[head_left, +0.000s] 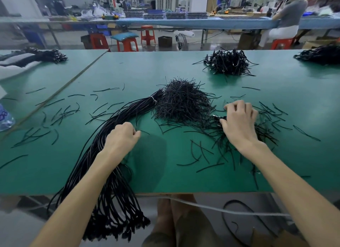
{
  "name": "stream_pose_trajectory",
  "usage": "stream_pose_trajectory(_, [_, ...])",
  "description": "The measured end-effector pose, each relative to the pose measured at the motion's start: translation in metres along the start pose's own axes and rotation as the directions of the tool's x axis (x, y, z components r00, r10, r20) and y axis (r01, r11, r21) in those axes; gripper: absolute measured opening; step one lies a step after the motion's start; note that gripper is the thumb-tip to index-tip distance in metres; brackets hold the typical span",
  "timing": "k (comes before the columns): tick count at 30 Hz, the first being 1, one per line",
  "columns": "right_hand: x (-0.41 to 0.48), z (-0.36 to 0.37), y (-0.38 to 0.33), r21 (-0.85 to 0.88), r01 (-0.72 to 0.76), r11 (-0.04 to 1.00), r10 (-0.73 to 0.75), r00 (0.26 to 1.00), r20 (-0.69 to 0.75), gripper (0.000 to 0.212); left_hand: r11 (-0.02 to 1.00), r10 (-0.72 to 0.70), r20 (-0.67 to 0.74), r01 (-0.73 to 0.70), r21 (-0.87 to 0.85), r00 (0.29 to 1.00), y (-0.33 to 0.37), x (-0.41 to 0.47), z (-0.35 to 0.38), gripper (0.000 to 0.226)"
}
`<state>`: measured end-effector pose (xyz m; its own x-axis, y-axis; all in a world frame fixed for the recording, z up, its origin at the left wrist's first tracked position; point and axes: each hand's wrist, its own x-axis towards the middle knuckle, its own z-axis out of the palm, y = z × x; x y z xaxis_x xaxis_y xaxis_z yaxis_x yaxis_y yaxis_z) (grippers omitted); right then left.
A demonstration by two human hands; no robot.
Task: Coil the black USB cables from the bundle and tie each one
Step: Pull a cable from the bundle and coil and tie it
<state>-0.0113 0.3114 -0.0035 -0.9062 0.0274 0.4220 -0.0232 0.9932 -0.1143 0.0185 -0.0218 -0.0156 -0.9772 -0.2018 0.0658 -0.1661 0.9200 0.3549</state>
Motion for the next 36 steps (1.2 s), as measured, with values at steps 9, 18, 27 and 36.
stream_pose_trajectory(9, [-0.041, -0.001, -0.092, 0.414, 0.334, 0.847, -0.387, 0.921, 0.049, 0.043, 0.936, 0.207, 0.145, -0.153, -0.318, 0.968, 0.026, -0.009, -0.008, 0.019])
stream_pose_trajectory(18, [-0.053, 0.021, -0.157, 0.733, 0.119, 0.67, -0.477, 0.826, 0.302, 0.076, 0.856, 0.405, 0.246, -0.27, -0.442, 0.881, 0.014, -0.024, -0.015, 0.017])
stream_pose_trajectory(27, [-0.069, 0.03, -0.169, 0.831, 0.013, 0.556, -0.313, 0.929, 0.195, 0.029, 0.934, 0.27, 0.008, -0.26, -0.244, 0.963, -0.029, 0.009, -0.011, 0.011])
stream_pose_trajectory(36, [-0.087, 0.019, -0.16, 0.86, 0.102, 0.5, -0.431, 0.89, 0.146, 0.024, 0.976, 0.116, 0.091, -0.131, 0.173, 0.989, -0.062, 0.034, 0.027, 0.07])
